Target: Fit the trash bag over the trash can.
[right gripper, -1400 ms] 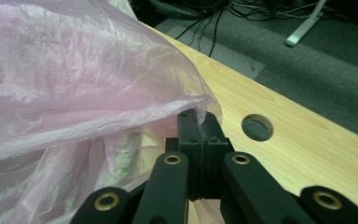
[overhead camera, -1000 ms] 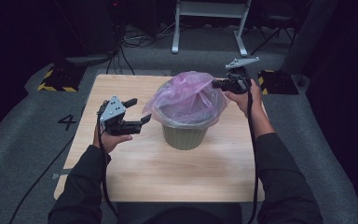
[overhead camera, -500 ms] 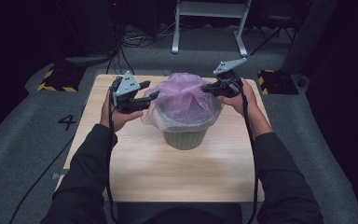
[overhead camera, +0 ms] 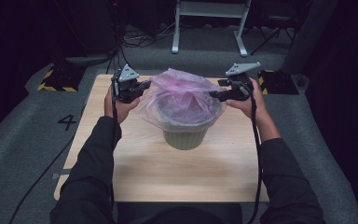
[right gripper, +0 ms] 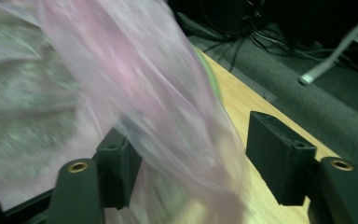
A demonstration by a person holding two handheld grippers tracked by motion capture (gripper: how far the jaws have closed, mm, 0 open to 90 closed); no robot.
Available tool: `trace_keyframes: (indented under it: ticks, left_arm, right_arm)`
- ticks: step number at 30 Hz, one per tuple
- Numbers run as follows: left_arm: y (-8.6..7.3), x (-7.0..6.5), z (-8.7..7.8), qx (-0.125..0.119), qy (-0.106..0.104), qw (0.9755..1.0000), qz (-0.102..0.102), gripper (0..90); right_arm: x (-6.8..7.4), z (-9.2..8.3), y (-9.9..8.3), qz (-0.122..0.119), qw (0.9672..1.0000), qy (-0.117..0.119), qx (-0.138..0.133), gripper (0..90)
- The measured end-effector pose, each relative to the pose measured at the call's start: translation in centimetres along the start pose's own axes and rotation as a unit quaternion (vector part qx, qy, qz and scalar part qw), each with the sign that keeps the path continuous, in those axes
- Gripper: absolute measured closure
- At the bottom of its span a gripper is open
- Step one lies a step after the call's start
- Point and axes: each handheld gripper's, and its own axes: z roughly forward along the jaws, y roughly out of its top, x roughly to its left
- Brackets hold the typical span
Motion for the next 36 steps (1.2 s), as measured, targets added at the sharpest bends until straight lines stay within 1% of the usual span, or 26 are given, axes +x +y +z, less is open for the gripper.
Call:
trace_keyframes:
  ticks: [1, 2, 3, 5, 6, 7, 8, 9, 10, 12, 15, 16, 17, 19, 20, 21, 22, 23, 24, 27, 30, 32, 35, 36]
  left_arm:
    - [-0.2, 0.2, 0.3, 0.002, 0.0, 1.0, -0.007, 89.8]
    - [-0.4, 0.4, 0.6, 0.006, 0.002, 0.9999, -0.01, 89.8]
    - [-0.6, 0.5, 0.9, 0.01, 0.001, 0.9998, -0.015, 89.8]
    - [-0.9, 0.8, 1.5, 0.019, -0.001, 0.9996, -0.019, 89.8]
    - [-1.0, 0.9, 1.7, 0.022, 0.001, 0.9995, -0.021, 89.8]
    - [-1.2, 1.0, 1.9, 0.024, -0.003, 0.9995, -0.023, 89.8]
    - [-1.3, 1.0, 2.2, 0.025, -0.001, 0.9994, -0.024, 89.8]
    - [-1.4, 1.0, 2.4, 0.03, -0.002, 0.9993, -0.023, 89.8]
    - [-1.5, 1.1, 2.5, 0.03, -0.005, 0.9993, -0.024, 89.8]
    - [-1.6, 1.0, 2.8, 0.033, -0.005, 0.9992, -0.023, 89.8]
    - [-1.6, 0.9, 3.0, 0.032, -0.007, 0.9992, -0.023, 89.8]
    - [-1.6, 0.7, 3.0, 0.031, -0.012, 0.9993, -0.019, 89.8]
    - [-1.5, 0.6, 3.0, 0.029, -0.015, 0.9993, -0.017, 89.8]
    - [-1.4, 0.4, 3.0, 0.025, -0.016, 0.9995, -0.014, 89.8]
    - [-1.3, 0.4, 3.0, 0.025, -0.017, 0.9995, -0.011, 89.8]
    - [-1.3, 0.2, 3.2, 0.024, -0.018, 0.9995, -0.012, 89.8]
    - [-1.3, 0.2, 3.3, 0.027, -0.019, 0.9994, -0.01, 89.8]
    - [-1.3, 0.2, 3.4, 0.03, -0.02, 0.9993, -0.01, 89.7]
    - [-1.3, 0.1, 3.6, 0.029, -0.019, 0.9994, -0.008, 89.8]
    - [-1.5, 0.1, 4.0, 0.028, -0.021, 0.9992, -0.018, 89.7]
    - [-1.9, 0.2, 4.7, 0.035, -0.028, 0.9985, -0.032, 89.7]
    - [-2.3, 0.3, 5.1, 0.042, -0.034, 0.9978, -0.038, 89.7]
    - [-2.7, 0.2, 5.7, 0.058, -0.056, 0.9954, -0.051, 89.6]
    - [-2.9, 0.2, 5.9, 0.064, -0.057, 0.9949, -0.053, 89.6]
  right_arm:
    - [-0.3, -0.1, -0.3, 0.007, 1.0, 0.001, 0.0, 37.9]
    - [-0.5, -0.2, -0.6, 0.014, 0.9999, 0.003, -0.001, 40.0]
    - [-0.7, -0.3, -0.9, 0.017, 0.9998, 0.003, -0.001, 44.4]
    - [-1.0, -0.3, -1.4, 0.025, 0.9997, -0.001, 0.003, 52.7]
    - [-1.2, -0.4, -1.5, 0.031, 0.9994, 0.016, -0.003, 63.2]
    - [-1.2, -0.6, -1.7, 0.029, 0.9993, 0.021, -0.011, 66.5]
    - [-1.0, -0.7, -1.7, 0.022, 0.9996, 0.012, -0.015, 68.7]
    - [-1.0, -0.8, -1.7, 0.019, 0.9996, 0.013, -0.017, 72.3]
    - [-0.9, -0.9, -1.7, 0.019, 0.9995, 0.014, -0.022, 73.7]
    - [-1.1, -1.2, -1.8, 0.031, 0.9986, 0.019, -0.038, 74.7]
    - [-1.5, -1.7, -2.1, 0.05, 0.9972, 0.017, -0.052, 81.0]
    - [-1.7, -1.8, -2.2, 0.059, 0.9964, 0.018, -0.058, 83.1]
    - [-1.9, -1.9, -2.4, 0.068, 0.9956, 0.014, -0.063, 85.0]
    - [-2.4, -1.9, -2.7, 0.084, 0.9946, -0.001, -0.061, 86.3]
    - [-2.6, -1.8, -2.9, 0.094, 0.9937, -0.004, -0.061, 86.4]
    - [-2.7, -1.7, -3.1, 0.099, 0.9932, -0.007, -0.059, 86.2]
    - [-2.9, -1.5, -3.3, 0.105, 0.9928, -0.015, -0.055, 85.4]
    - [-2.9, -1.4, -3.4, 0.108, 0.9925, -0.025, -0.052, 84.4]
    - [-3.0, -1.2, -3.6, 0.103, 0.993, -0.036, -0.045, 84.0]
    - [-3.3, -0.1, -4.0, 0.108, 0.9929, -0.045, -0.024, 84.9]
    - [-3.7, 1.0, -4.4, 0.121, 0.9918, -0.034, -0.022, 86.7]
    - [-3.8, 1.7, -4.7, 0.132, 0.9909, -0.016, -0.02, 87.4]
    - [-3.5, 2.5, -5.1, 0.131, 0.9913, 0.009, -0.015, 87.3]
    - [-3.4, 2.7, -5.2, 0.13, 0.9914, 0.013, -0.013, 87.1]
